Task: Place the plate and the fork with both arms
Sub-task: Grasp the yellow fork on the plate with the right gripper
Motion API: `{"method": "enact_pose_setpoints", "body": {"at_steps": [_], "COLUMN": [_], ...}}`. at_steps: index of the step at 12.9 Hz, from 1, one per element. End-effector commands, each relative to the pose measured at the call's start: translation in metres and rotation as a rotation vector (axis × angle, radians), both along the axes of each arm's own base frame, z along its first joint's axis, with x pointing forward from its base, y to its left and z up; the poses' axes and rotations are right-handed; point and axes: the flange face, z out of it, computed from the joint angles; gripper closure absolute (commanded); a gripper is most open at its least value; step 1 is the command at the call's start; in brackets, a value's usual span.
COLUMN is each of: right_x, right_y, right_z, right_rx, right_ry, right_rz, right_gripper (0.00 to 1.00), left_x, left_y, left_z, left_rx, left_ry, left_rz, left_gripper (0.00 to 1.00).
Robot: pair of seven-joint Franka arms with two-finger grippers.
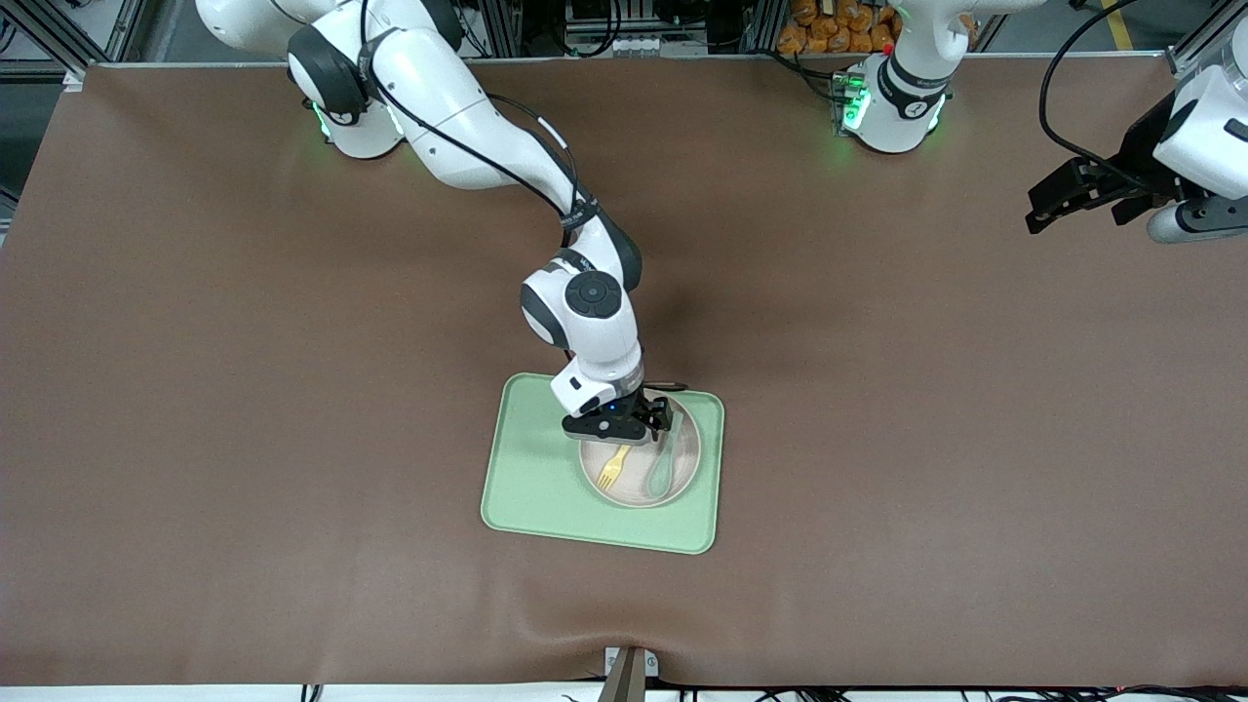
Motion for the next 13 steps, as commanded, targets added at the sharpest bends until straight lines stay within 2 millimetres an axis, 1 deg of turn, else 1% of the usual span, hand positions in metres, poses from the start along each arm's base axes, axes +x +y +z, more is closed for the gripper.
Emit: {"method": "enact_pose_setpoints", "body": {"at_steps": [1,3,4,5,6,7,8,10,11,12,13], "right_x": [-0.007,-0.008,-0.008,-0.007,-0.003,0.003,0.009,0.025,0.034,0.039,0.042], "right_y": [0.003,0.002,0.002,0.002,-0.001,-0.004,-0.011,-0.032,-0.049,-0.064,-0.074], "right_z": [-0.011,-0.015,-0.014,-0.013,-0.006,0.012,0.027,0.067,0.077,0.079,0.073], "right_rx": [-0.017,-0.026,-0.027,-0.027,-0.024,-0.009,-0.018,-0.04,-0.072,-0.102,-0.123], "right_ry": [0.005,0.006,0.003,0.002,-0.002,-0.014,0.003,0.032,0.056,0.083,0.105], "right_rz": [-0.017,-0.012,-0.009,-0.007,-0.009,-0.017,-0.035,-0.037,-0.019,-0.003,0.004], "right_gripper": [0.72,0.98,1.0,1.0,1.0,1.0,1.0,1.0,1.0,1.0,1.0], "left_x": [-0.005,-0.004,-0.003,-0.002,-0.003,-0.003,-0.003,-0.003,-0.003,-0.002,0.001], "left_y": [-0.004,-0.005,-0.005,-0.005,-0.005,-0.007,-0.009,-0.009,-0.007,-0.005,-0.004], "left_z": [0.002,0.002,-0.001,-0.005,-0.006,-0.005,-0.005,-0.006,-0.009,-0.01,-0.012], "left_rx": [0.009,0.006,0.007,0.007,0.009,0.009,0.009,0.009,0.012,0.01,0.01], "left_ry": [-0.014,-0.012,-0.008,0.001,0.004,0.003,0.003,0.006,0.013,0.012,0.01], "left_rz": [-0.008,-0.01,-0.012,-0.012,-0.012,-0.015,-0.019,-0.025,-0.022,-0.018,-0.016], "left_gripper": [0.0,0.0,0.0,0.0,0.0,0.0,0.0,0.0,0.0,0.0,0.0]}}
